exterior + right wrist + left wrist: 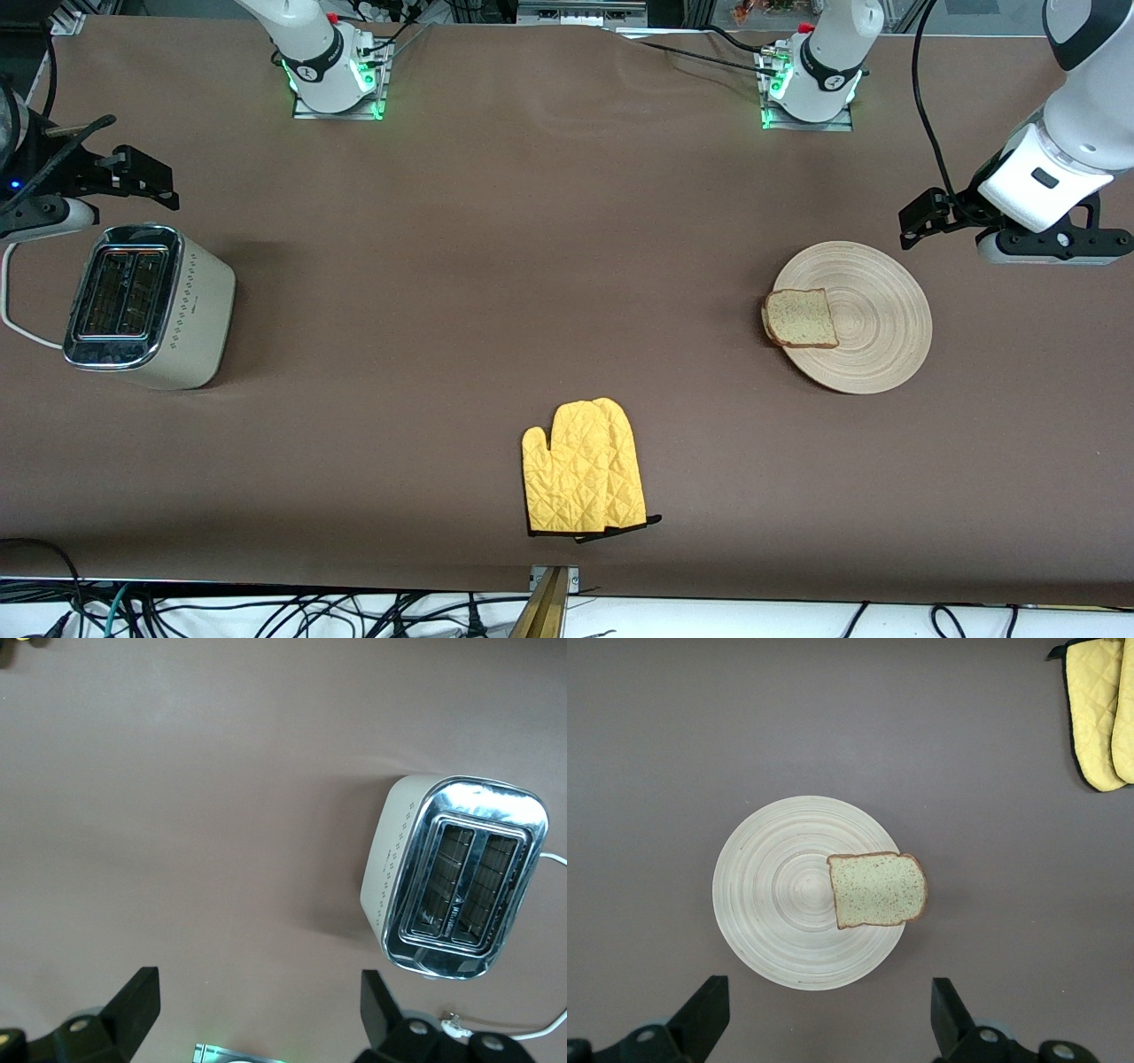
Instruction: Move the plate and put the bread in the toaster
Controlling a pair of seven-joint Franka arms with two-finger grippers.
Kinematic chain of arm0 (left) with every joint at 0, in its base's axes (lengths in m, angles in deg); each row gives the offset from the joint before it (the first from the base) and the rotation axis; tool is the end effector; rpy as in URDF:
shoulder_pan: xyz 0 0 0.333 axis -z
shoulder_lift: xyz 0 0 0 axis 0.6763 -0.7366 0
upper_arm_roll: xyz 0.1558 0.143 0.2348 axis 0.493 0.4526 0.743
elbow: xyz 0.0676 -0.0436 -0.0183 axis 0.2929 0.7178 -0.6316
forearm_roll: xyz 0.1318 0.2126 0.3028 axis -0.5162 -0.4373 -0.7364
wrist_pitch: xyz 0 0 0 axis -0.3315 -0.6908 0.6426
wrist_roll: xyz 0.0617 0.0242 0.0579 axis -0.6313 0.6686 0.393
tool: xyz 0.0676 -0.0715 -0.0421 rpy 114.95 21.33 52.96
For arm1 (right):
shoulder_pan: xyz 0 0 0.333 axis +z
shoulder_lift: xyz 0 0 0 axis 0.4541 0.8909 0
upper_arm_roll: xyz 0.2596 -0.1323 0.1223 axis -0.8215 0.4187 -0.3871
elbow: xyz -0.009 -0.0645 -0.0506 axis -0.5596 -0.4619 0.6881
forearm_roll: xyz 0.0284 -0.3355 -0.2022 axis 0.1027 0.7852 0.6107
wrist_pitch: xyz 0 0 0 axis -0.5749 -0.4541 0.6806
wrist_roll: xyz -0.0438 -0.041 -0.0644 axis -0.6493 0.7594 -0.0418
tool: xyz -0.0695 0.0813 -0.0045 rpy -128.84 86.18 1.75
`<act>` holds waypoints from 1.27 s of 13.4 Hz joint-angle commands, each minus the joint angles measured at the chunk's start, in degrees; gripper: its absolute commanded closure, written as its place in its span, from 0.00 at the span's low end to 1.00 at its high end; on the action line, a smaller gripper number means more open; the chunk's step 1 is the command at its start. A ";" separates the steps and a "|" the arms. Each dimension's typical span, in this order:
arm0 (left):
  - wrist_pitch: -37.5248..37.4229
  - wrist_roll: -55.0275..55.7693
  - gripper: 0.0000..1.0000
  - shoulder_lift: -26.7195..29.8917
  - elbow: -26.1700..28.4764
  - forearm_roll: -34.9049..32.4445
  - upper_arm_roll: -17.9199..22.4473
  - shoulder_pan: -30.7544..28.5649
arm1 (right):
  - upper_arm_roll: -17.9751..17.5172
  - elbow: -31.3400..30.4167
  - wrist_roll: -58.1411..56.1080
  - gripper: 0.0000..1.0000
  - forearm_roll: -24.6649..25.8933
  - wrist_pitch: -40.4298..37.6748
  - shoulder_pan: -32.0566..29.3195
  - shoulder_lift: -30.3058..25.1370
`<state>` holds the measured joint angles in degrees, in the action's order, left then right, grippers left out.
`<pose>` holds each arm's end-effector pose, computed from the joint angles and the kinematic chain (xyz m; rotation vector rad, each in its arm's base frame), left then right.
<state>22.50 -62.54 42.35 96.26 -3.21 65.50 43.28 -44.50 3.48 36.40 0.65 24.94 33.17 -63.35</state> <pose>0.5575 -0.0572 0.5739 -3.1338 -0.0124 -0.0044 0.5648 0.0259 0.6110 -3.1128 -0.3252 0.1432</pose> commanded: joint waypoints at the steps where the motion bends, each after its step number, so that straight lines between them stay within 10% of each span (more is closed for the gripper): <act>1: -1.52 0.25 0.00 -0.78 -2.01 0.52 -0.08 0.07 | -0.08 0.37 -0.68 0.00 -0.11 0.23 -0.18 0.34; 17: -1.52 0.07 0.00 -0.87 -2.28 0.61 0.10 -0.11 | -0.16 -0.86 -0.42 0.00 -0.11 2.42 -0.10 1.04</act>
<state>22.50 -62.54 42.31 95.96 -3.21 65.53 43.28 -44.50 3.30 36.39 0.66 26.91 33.17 -61.70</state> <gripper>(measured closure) 0.000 0.000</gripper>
